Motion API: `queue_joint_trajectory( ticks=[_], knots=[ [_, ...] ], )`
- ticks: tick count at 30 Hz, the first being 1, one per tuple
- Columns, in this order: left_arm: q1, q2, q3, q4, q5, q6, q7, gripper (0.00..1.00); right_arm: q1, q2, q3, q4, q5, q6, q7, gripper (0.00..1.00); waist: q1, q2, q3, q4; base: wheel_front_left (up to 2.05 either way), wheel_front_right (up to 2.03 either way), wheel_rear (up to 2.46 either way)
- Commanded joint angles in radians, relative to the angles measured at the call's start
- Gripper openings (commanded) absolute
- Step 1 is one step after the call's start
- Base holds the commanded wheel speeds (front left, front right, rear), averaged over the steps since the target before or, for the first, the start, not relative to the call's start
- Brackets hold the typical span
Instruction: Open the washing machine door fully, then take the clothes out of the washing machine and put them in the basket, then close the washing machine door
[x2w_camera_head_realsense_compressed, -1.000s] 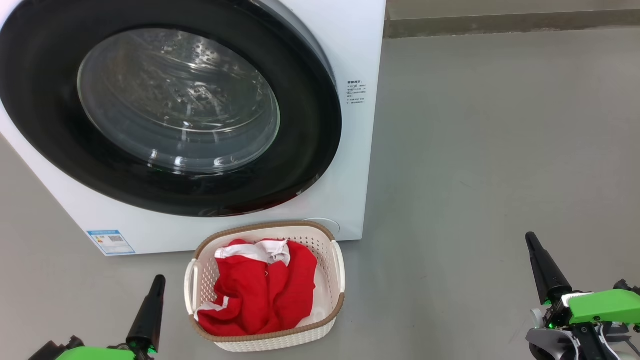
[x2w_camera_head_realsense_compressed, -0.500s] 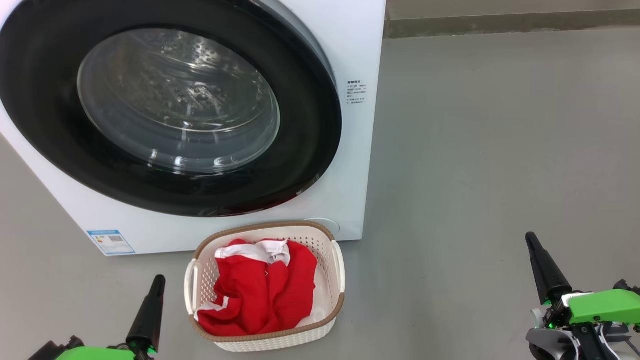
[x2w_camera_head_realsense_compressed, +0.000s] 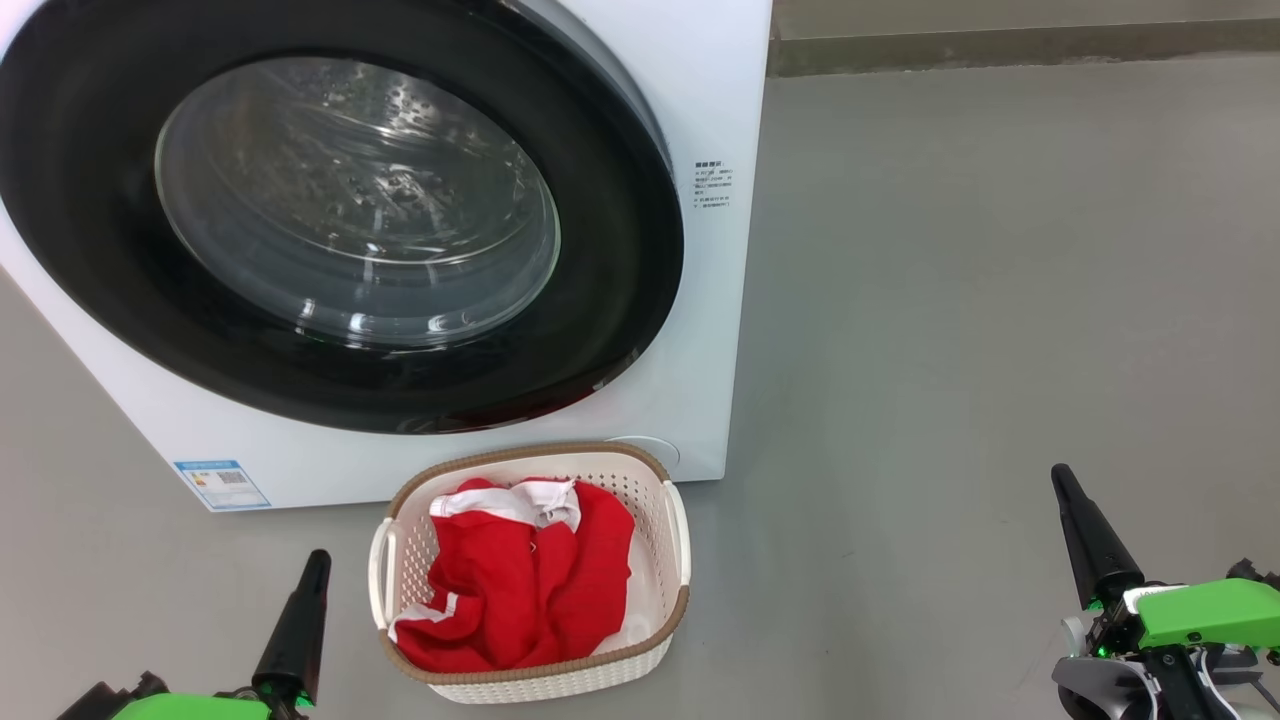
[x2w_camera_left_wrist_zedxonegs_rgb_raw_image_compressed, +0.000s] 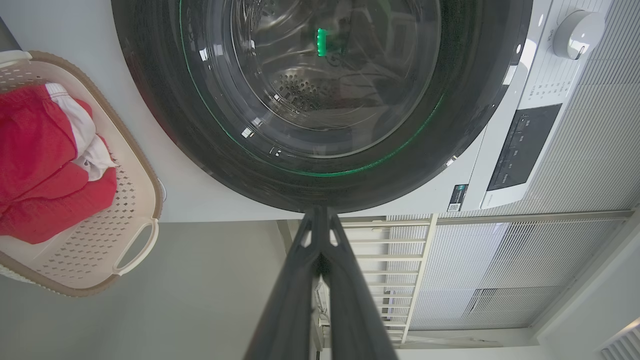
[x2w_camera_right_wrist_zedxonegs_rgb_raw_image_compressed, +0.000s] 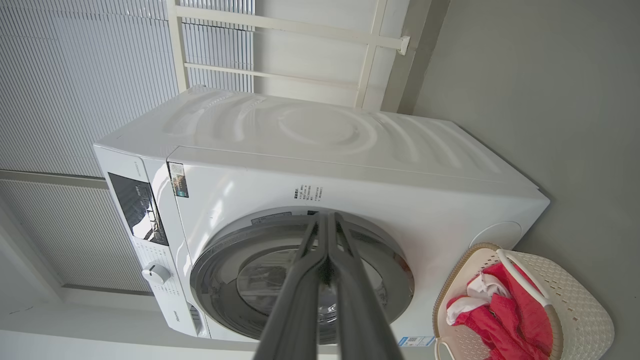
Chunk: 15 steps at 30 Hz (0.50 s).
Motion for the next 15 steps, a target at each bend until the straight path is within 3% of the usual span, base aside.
queue_joint_trajectory(
  ticks=[1,15],
  knots=[
    [-0.041,0.008,0.037,-0.020,-0.006,-0.007,0.004,0.00,-0.041,-0.008,0.015,-0.028,0.005,-0.001,0.007,0.00,0.0000,0.0000,0.000,0.000,0.00,0.00,0.00],
    [-0.041,0.008,0.037,-0.020,-0.006,-0.007,0.004,0.00,-0.041,-0.008,0.015,-0.028,0.005,-0.001,0.006,0.00,0.0000,0.0000,0.000,0.000,0.00,0.00,0.00]
  ],
)
